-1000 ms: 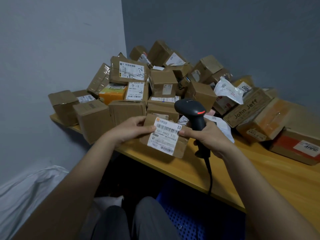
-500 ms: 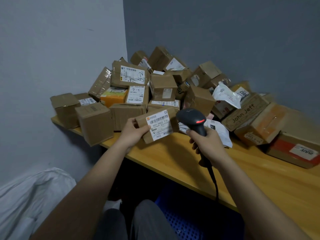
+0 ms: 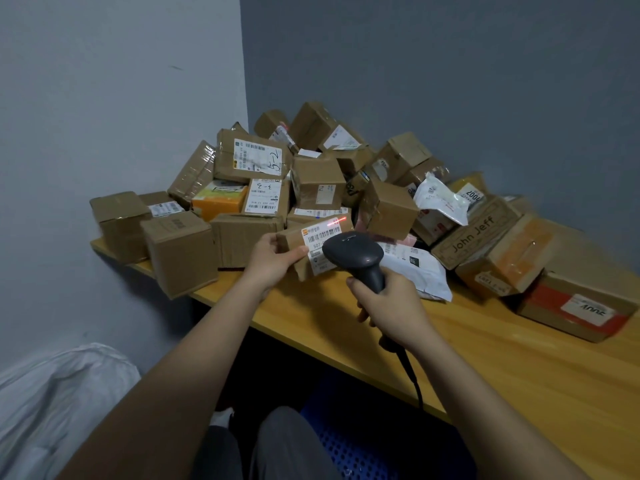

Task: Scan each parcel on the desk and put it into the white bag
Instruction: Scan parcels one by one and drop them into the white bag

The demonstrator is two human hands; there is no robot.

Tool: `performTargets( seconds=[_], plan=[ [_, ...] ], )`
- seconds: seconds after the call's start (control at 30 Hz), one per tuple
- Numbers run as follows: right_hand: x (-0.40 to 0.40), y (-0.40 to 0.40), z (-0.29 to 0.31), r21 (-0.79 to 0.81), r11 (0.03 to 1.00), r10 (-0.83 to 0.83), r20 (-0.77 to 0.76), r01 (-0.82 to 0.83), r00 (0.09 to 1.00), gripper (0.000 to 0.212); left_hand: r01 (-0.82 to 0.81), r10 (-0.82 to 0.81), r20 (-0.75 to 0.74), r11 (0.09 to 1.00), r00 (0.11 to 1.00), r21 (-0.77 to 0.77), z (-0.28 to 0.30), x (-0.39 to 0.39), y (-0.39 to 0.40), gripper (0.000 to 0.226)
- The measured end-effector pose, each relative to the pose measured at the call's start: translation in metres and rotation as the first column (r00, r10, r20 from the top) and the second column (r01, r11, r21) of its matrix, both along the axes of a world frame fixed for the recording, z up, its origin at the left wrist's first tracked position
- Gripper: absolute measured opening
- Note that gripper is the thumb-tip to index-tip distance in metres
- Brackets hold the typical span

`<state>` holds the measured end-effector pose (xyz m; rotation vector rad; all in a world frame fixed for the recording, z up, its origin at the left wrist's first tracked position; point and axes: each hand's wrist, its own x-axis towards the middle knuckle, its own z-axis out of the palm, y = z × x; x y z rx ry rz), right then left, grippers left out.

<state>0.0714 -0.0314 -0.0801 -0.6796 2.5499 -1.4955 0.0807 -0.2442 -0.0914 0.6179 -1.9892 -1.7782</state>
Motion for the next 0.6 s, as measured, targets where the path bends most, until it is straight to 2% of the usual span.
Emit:
performTargets(
  seconds=[0.23, 0.6],
  plan=[
    [-0.001, 0.003, 0.004, 0.039, 0.999, -0.005, 0.034, 0.003, 0.999, 0.019, 0.000, 0.000, 0.000, 1.000, 1.000, -0.002, 0.001, -0.002, 0.000, 0.057],
    [0.007, 0.001, 0.002, -0.062, 0.996, 0.068, 0.069, -0.064, 0.995, 0.018, -0.037, 0.038, -0.034, 0.999, 0.999, 0.022, -0.003, 0.011, -0.008, 0.056]
  ],
)
